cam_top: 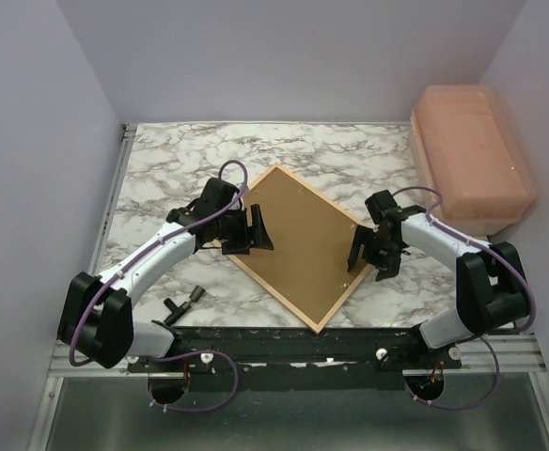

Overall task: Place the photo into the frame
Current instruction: Adjust the photo frame at the center of the board.

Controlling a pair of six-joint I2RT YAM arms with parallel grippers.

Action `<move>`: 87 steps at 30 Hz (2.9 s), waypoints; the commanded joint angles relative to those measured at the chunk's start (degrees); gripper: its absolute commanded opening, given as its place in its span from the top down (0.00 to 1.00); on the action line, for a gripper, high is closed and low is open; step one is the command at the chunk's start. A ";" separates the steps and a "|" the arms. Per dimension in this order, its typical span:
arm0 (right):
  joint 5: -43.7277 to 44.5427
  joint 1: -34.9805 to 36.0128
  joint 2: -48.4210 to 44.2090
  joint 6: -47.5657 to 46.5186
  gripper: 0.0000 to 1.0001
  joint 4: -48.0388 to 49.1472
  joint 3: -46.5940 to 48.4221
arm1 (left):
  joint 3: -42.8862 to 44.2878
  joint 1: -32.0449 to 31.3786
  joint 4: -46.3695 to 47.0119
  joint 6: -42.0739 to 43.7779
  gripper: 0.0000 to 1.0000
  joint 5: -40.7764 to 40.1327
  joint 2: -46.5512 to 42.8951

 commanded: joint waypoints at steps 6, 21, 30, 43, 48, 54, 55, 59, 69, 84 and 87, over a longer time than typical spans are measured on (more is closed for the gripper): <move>1.31 0.14 8.51 -2.02 0.36 9.32 2.15 | -0.23 6.26 -2.15 3.42 0.27 1.45 -1.77; 24.12 -1.74 21.18 -14.80 0.93 3.18 22.12 | 2.75 23.49 -6.56 10.10 0.27 2.77 -1.32; 19.56 -3.47 22.53 -12.17 0.27 3.27 26.97 | 7.24 25.85 -6.08 10.33 0.27 -6.43 8.01; -8.85 -3.93 14.95 -3.60 0.07 12.28 12.73 | 11.13 22.27 -5.75 8.91 0.30 -11.33 21.60; -9.70 -3.87 16.89 -3.92 0.07 12.47 13.93 | 11.08 19.58 -5.72 8.95 0.30 -9.05 21.56; -7.93 -3.98 19.32 -6.19 0.07 10.05 19.02 | 9.44 15.63 -6.17 8.48 0.33 -5.51 20.18; -7.75 -3.98 19.62 -6.56 0.07 9.55 19.59 | 8.35 15.11 -5.92 8.06 0.33 -4.99 19.31; -7.10 -4.05 20.68 -8.45 0.07 8.23 20.66 | 2.30 12.60 -3.74 5.71 0.33 -2.48 15.38; -2.15 -4.04 19.66 -10.19 0.07 6.03 19.11 | -12.83 5.18 0.27 -2.13 0.34 -2.06 3.51; 13.10 -4.68 16.57 -8.97 0.09 2.05 16.28 | -4.88 5.57 -5.76 0.20 0.24 -8.81 2.97; 12.25 -4.90 15.99 -8.40 0.14 2.29 14.90 | -2.46 5.95 -6.49 0.76 0.24 -8.74 3.60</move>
